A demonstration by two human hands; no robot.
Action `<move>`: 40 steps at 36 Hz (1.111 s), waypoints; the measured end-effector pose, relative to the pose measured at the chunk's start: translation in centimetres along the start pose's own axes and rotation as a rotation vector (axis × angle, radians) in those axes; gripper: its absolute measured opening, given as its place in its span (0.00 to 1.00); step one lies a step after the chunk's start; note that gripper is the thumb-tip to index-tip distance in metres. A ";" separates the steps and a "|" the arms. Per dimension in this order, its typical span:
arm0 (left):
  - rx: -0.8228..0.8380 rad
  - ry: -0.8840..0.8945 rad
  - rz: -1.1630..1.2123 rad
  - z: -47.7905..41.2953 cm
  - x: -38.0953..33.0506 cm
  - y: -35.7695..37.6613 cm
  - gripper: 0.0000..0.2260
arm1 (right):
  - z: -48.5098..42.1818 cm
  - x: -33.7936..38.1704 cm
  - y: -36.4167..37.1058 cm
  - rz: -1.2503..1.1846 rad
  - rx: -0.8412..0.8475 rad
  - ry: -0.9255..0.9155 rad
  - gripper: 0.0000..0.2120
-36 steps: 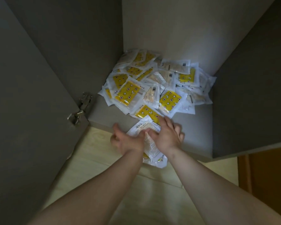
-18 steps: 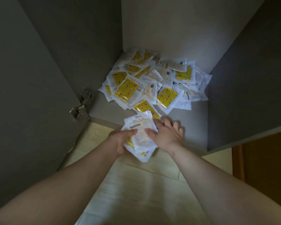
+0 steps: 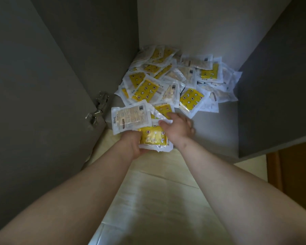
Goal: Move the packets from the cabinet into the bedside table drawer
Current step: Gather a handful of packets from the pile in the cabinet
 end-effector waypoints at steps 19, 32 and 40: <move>0.043 -0.033 0.335 -1.3 -0.8 -3.3 0.10 | -0.2 0.7 2.7 -0.623 -0.031 0.272 0.16; -0.065 0.149 0.209 -0.6 0.5 -2.0 0.19 | -0.1 1.1 3.7 -0.807 0.163 0.329 0.48; 0.072 0.249 0.021 0.1 0.9 -3.1 0.14 | 1.2 1.5 3.1 -0.705 0.175 0.185 0.13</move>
Point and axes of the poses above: each hand's wrist, its own z-axis away from the middle knuckle, its own y-axis out of the palm, x = y × z, the point moved 2 cm from there along -z, towards the middle knuckle, and after that the axes turned 5 degrees about -z, right-handed, at the moved point
